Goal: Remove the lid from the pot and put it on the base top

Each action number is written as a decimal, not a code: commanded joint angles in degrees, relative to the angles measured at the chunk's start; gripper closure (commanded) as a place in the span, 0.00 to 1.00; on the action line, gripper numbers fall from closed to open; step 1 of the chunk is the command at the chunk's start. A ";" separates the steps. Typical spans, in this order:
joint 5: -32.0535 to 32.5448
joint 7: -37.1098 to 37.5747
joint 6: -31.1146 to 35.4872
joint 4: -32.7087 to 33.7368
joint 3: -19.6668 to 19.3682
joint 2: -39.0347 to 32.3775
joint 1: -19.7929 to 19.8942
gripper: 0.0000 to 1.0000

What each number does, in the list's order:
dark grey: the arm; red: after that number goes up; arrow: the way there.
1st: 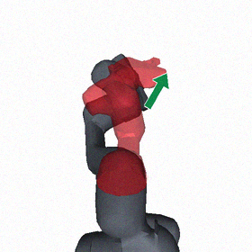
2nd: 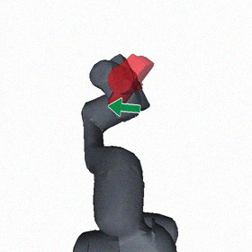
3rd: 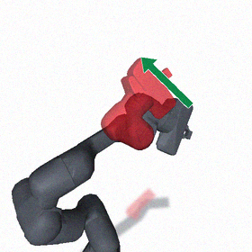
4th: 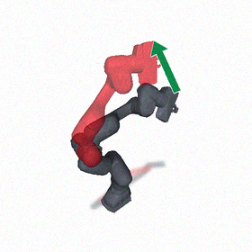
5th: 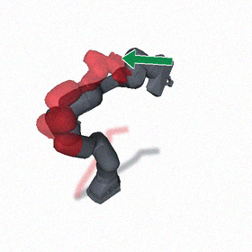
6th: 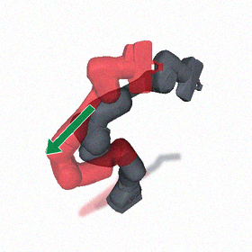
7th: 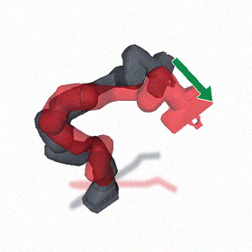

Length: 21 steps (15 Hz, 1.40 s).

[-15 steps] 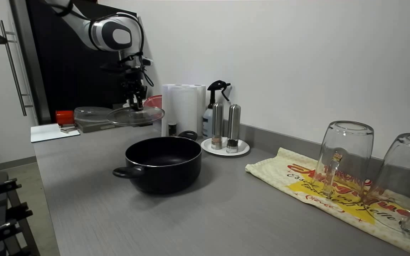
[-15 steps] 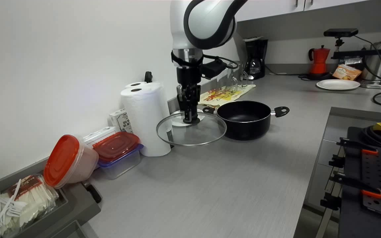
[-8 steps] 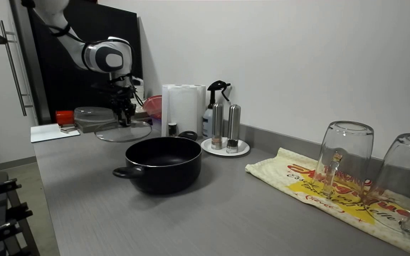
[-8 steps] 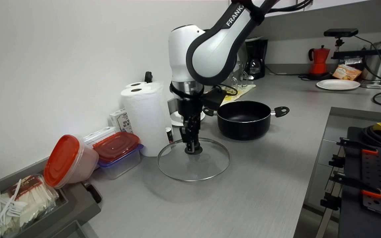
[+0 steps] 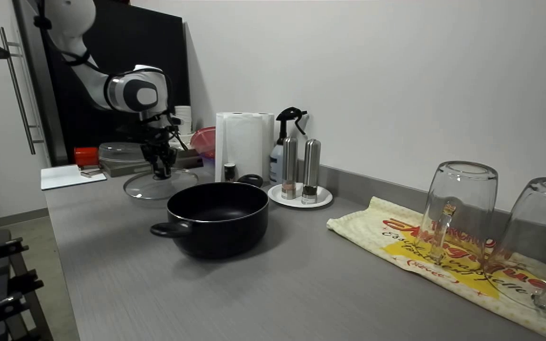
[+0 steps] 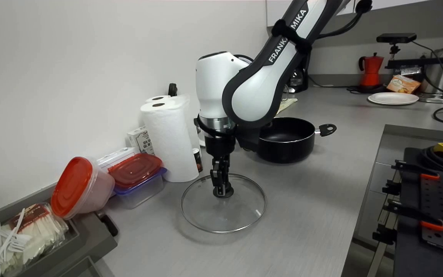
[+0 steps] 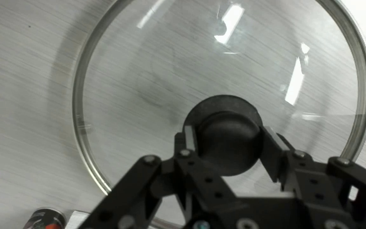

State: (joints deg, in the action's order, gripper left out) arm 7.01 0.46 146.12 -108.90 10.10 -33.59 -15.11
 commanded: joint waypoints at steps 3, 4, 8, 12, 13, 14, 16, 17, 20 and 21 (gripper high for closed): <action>3.42 -4.94 1.13 -0.39 -0.65 -0.21 -0.49 0.75; 3.67 -5.76 1.04 -0.51 -0.58 -0.32 -0.35 0.75; 3.63 -8.55 0.62 -1.53 -0.34 -0.46 0.32 0.75; 2.35 -9.77 -0.34 -3.84 0.25 0.29 1.46 0.75; 1.70 -10.02 -0.93 -4.62 0.59 0.64 2.01 0.75; 0.54 -10.31 -1.79 -5.72 1.16 1.45 2.95 0.75; -1.68 -10.80 -4.78 -7.97 1.98 3.34 4.97 0.59; 1.08 -8.77 -2.19 -4.09 0.42 0.17 2.41 0.50; -0.11 -9.53 -4.01 -6.22 0.85 1.87 4.08 0.50; -0.18 -9.58 -4.02 -6.57 0.86 2.10 4.22 0.50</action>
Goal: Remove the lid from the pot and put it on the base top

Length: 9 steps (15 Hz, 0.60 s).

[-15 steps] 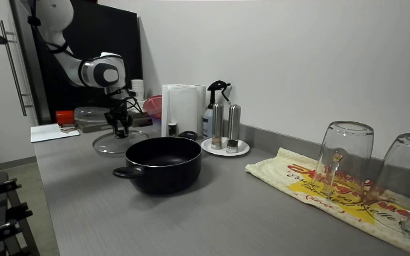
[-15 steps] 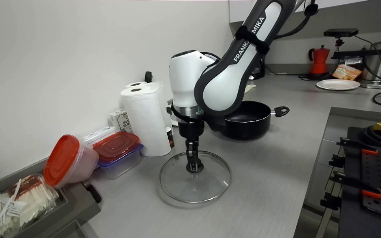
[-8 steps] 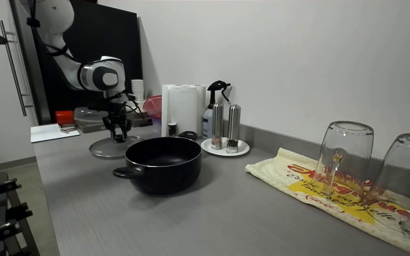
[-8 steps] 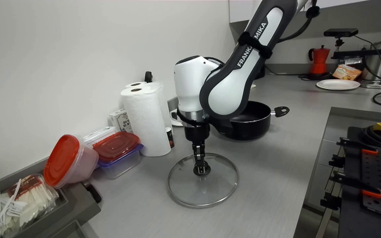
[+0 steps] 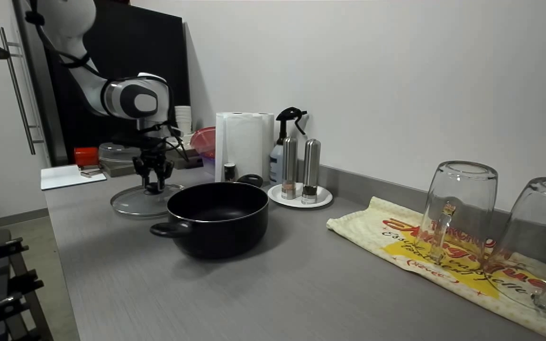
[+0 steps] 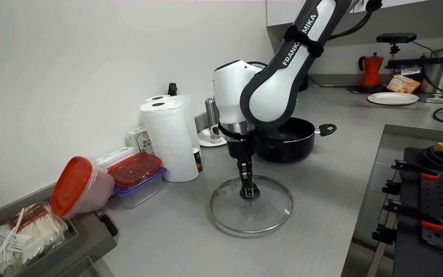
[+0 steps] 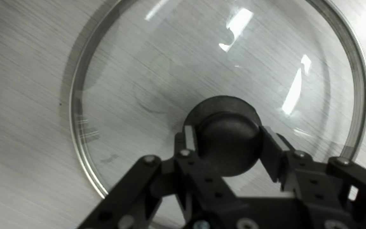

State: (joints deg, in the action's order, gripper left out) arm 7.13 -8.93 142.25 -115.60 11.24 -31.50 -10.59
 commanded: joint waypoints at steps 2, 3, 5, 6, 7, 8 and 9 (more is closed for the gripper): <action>-0.05 -0.07 0.04 -1.03 -0.70 1.27 -0.04 0.24; 0.12 0.11 0.24 -1.69 -1.11 2.04 0.15 0.20; -0.18 -0.11 -0.10 0.01 -0.91 0.21 -0.13 0.30; -0.17 -0.11 -0.11 -0.01 -1.05 0.31 0.02 0.23; -0.17 -0.12 -0.10 -0.03 -1.10 0.40 0.17 0.20; -0.18 -0.12 -0.10 -0.03 -1.11 0.43 0.20 0.20; -0.18 -0.12 -0.10 -0.05 -1.11 0.43 0.20 0.20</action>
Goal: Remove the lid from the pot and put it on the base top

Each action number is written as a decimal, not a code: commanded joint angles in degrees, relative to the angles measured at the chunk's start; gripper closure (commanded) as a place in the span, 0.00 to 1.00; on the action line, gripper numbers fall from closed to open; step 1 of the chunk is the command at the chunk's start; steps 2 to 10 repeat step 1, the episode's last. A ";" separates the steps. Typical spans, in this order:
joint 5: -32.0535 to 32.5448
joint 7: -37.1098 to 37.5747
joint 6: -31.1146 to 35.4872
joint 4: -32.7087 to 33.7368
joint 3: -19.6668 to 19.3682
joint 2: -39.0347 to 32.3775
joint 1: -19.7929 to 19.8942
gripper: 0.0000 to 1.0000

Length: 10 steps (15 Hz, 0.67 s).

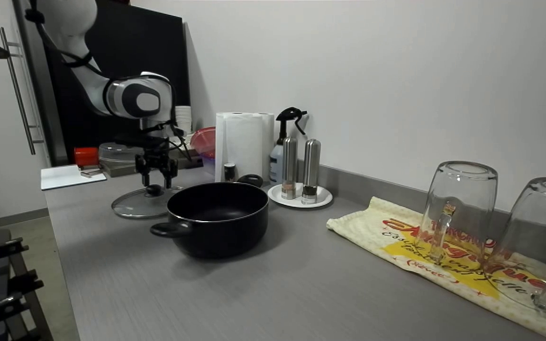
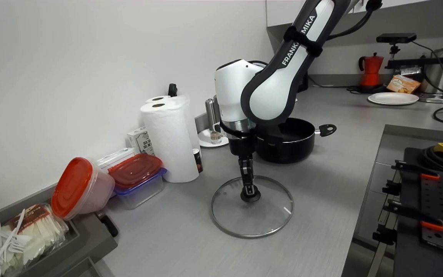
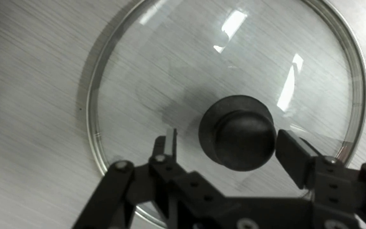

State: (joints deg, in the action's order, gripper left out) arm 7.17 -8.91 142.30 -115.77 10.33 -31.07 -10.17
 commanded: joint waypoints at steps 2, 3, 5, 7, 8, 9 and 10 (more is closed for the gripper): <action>-0.21 -0.14 -0.15 0.10 -0.19 0.00 -0.22 0.20; -0.21 -0.14 -0.15 0.10 -0.19 0.00 -0.22 0.20; -0.21 -0.14 -0.15 0.10 -0.19 0.00 -0.22 0.20; -0.21 -0.14 -0.15 0.10 -0.19 0.00 -0.22 0.20; -0.21 -0.14 -0.15 0.10 -0.19 0.00 -0.22 0.20; -0.21 -0.14 -0.15 0.10 -0.19 0.00 -0.22 0.20; -0.21 -0.14 -0.15 0.10 -0.19 0.00 -0.22 0.20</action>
